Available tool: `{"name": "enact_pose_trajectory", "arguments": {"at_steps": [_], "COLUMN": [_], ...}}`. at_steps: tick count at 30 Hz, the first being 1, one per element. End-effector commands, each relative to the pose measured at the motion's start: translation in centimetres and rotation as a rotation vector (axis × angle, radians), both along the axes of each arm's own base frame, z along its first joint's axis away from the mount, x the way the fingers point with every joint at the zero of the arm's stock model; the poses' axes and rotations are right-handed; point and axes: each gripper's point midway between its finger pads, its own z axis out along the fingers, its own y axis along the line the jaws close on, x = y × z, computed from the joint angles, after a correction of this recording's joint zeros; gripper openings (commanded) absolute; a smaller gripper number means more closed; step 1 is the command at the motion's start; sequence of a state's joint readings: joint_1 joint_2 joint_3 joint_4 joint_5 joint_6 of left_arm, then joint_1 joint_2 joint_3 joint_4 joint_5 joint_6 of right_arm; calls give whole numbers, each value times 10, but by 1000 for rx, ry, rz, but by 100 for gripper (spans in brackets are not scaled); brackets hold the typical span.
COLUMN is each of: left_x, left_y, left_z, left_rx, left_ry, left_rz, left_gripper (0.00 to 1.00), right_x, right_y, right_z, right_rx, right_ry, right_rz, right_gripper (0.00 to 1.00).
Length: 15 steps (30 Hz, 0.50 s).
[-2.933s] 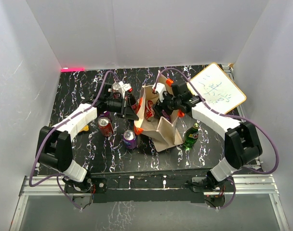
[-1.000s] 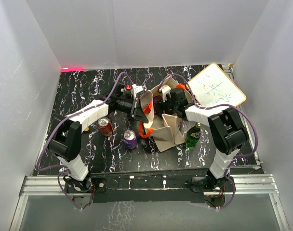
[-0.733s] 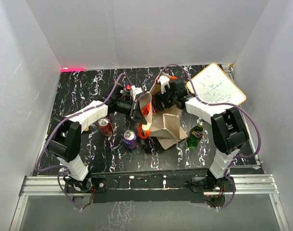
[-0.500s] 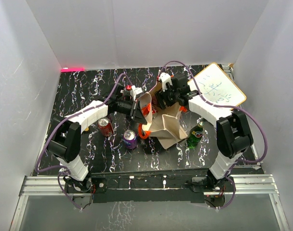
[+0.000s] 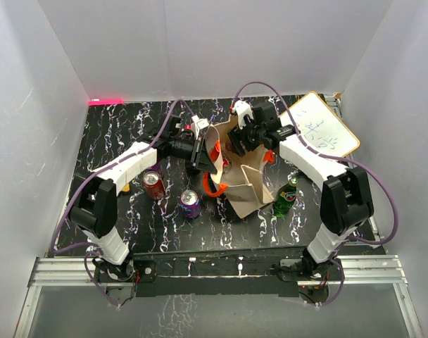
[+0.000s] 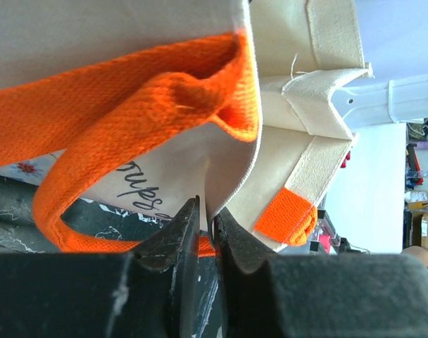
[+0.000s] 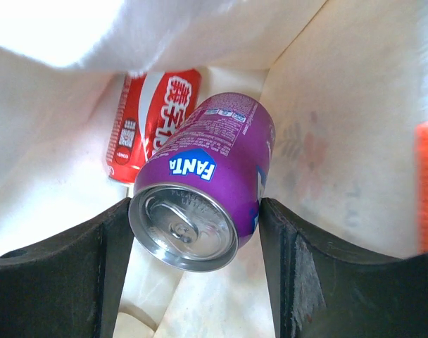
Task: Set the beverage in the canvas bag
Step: Adjust the drink in the canvas bag.
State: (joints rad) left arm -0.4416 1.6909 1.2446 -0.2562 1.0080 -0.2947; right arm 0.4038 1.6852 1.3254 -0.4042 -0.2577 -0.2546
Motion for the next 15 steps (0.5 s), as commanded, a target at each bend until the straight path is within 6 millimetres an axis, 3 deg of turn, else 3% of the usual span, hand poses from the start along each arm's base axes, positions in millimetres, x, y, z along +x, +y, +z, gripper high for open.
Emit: {"name": "enact_pose_trajectory", "arguments": {"at_steps": [1,9,15], "left_x": [4,7,9], "left_y": [-2,-7,-2], "left_z": [27,59,80], "left_rx": [-42,-120,-102], "left_ry": [-81,-181,-311], "left_rz": [-24,-63,-78], "left_gripper": [16,39,58], "right_x": [26,31,34], "right_y": [6,4,7], "right_z": [107,121,121], "right_rx": [88,90,98], "right_ry": [-272,-294,-277], "right_rz": [-5,-22,-24], "right_gripper": [8,8,8]}}
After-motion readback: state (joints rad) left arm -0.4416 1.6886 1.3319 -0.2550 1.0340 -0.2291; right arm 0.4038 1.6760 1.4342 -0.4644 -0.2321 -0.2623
